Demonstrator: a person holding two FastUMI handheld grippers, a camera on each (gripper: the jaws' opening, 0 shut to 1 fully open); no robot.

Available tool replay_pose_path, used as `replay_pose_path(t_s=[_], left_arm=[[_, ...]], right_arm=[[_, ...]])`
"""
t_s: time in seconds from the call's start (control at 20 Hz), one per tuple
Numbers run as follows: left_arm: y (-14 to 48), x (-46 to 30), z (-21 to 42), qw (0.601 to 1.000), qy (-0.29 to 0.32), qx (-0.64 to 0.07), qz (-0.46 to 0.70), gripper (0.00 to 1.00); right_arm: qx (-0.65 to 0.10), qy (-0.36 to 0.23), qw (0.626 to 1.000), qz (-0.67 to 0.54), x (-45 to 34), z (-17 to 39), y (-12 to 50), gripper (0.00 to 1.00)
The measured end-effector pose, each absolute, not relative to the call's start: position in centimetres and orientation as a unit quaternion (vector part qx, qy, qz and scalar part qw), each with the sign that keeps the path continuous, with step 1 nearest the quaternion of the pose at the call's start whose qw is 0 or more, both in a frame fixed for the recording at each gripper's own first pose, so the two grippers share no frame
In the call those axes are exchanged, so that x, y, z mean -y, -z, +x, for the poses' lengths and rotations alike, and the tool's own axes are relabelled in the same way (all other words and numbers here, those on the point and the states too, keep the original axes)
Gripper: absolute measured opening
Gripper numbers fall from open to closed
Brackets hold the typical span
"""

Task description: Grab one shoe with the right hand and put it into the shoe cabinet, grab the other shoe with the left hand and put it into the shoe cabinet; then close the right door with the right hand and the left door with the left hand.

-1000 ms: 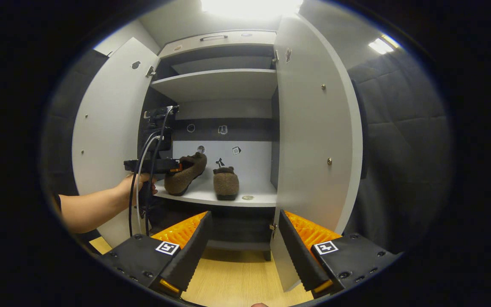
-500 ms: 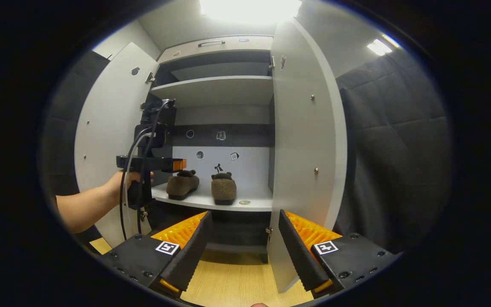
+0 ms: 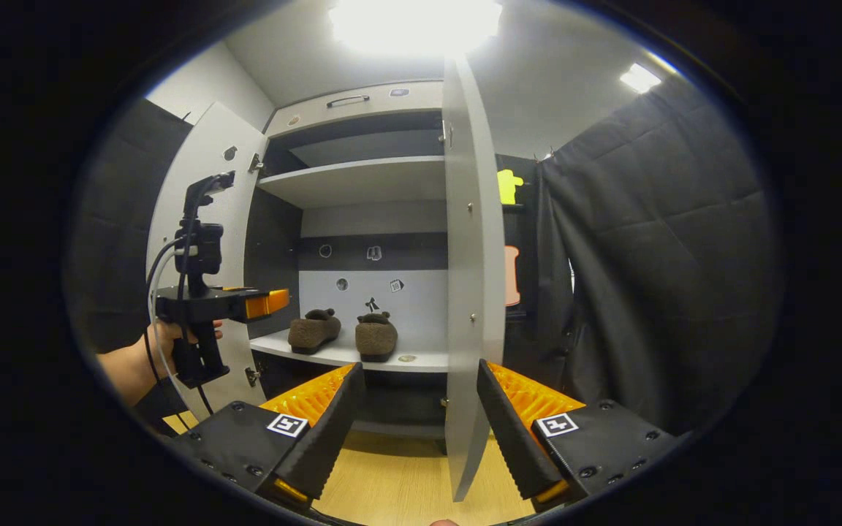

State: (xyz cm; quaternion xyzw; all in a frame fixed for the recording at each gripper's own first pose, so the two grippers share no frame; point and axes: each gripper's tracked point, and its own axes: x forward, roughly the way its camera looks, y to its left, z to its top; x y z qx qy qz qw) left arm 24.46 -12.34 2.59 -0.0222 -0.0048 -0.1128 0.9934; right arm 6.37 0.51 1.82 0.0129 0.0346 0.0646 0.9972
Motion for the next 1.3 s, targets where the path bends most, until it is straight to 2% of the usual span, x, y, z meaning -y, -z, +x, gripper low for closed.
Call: replay_pose_path(t_s=[0.3, 0.35, 0.75, 1.15, 1.3], left_arm=[[-1.7, 11.4, 18.1, 0.995, 0.101, -0.006, -0.023, 0.97], [-1.5, 11.1, 17.4, 0.995, 0.098, -0.009, -0.021, 0.9], [-1.7, 7.4, 11.3, 0.997, 0.07, -0.016, -0.015, 0.9], [-3.1, 0.8, 7.7, 0.999, 0.035, -0.012, -0.024, 0.9], [-3.3, -2.6, 7.2, 0.999, 0.023, -0.013, -0.021, 0.9]], right_arm=[[-0.026, -0.05, 0.998, 0.009, 4.1, 6.0, -3.0, 0.98], [-0.024, -0.045, 0.999, 0.006, 5.0, 6.2, -3.2, 0.98], [-0.004, 0.029, 1.0, 0.0, 12.2, 9.4, -6.3, 0.98], [-0.005, 0.108, 0.994, -0.018, 13.9, 13.0, -7.5, 0.98], [-0.004, 0.137, 0.989, -0.045, 14.3, 13.3, -7.8, 0.92]])
